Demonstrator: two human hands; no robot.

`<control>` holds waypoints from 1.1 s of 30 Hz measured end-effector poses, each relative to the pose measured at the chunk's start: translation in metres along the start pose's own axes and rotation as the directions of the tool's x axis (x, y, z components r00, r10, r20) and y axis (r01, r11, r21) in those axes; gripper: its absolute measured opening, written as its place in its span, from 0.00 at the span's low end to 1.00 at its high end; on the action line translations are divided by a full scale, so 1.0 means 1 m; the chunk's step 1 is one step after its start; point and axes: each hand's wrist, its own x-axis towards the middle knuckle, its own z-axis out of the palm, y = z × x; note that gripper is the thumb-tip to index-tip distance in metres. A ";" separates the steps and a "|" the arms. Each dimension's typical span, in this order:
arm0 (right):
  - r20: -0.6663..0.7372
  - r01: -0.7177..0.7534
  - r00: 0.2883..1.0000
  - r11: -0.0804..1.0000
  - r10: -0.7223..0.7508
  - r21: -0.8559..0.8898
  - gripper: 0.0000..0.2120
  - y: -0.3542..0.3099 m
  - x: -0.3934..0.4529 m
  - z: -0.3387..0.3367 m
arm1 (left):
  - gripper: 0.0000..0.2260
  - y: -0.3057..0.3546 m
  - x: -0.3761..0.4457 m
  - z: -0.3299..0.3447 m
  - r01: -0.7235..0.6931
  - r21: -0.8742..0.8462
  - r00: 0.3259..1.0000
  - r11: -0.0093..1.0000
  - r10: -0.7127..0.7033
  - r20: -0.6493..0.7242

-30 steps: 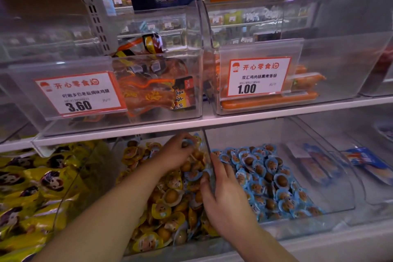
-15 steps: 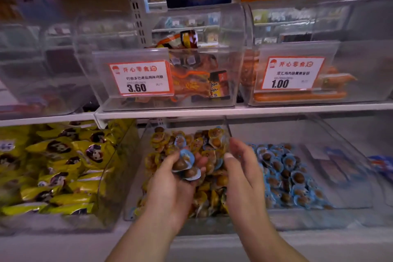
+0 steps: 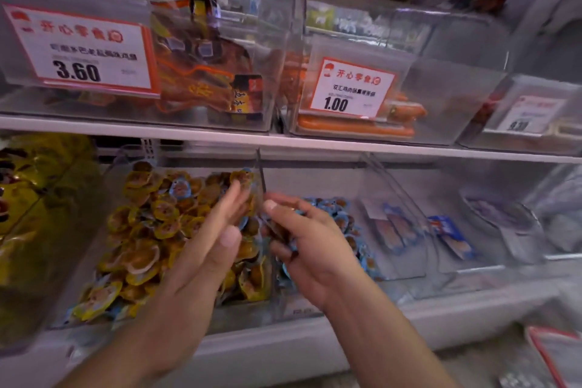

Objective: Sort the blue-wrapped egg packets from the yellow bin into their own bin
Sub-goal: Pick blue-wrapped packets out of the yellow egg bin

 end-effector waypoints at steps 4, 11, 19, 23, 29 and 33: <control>-0.136 0.176 0.911 0.666 -0.389 -0.725 0.02 -0.018 0.023 -0.055 | 0.13 -0.025 -0.001 -0.055 -0.097 0.564 0.970 0.820 0.204 -0.130; -0.001 0.135 0.899 0.278 -0.438 -0.951 0.12 0.012 0.026 -0.054 | 0.28 -0.048 0.016 -0.083 -0.187 0.958 0.981 0.220 0.102 0.168; 0.118 0.265 0.931 0.417 -0.344 -0.869 0.20 0.048 0.027 -0.005 | 0.30 -0.062 0.044 -0.066 -0.308 0.951 0.950 0.027 -0.041 0.309; 0.139 0.280 0.932 0.421 -0.335 -0.863 0.21 0.047 0.026 -0.008 | 0.32 -0.058 0.047 -0.091 -0.201 0.980 0.978 0.015 -0.049 0.201; 0.138 0.262 0.942 0.413 -0.306 -0.872 0.24 0.047 0.027 -0.011 | 0.18 -0.046 0.048 -0.119 -0.138 0.985 0.988 0.103 -0.058 0.144; 0.135 0.263 0.941 0.416 -0.311 -0.871 0.24 0.048 0.027 -0.010 | 0.15 -0.029 0.049 -0.128 -0.029 0.984 0.998 0.177 -0.051 0.039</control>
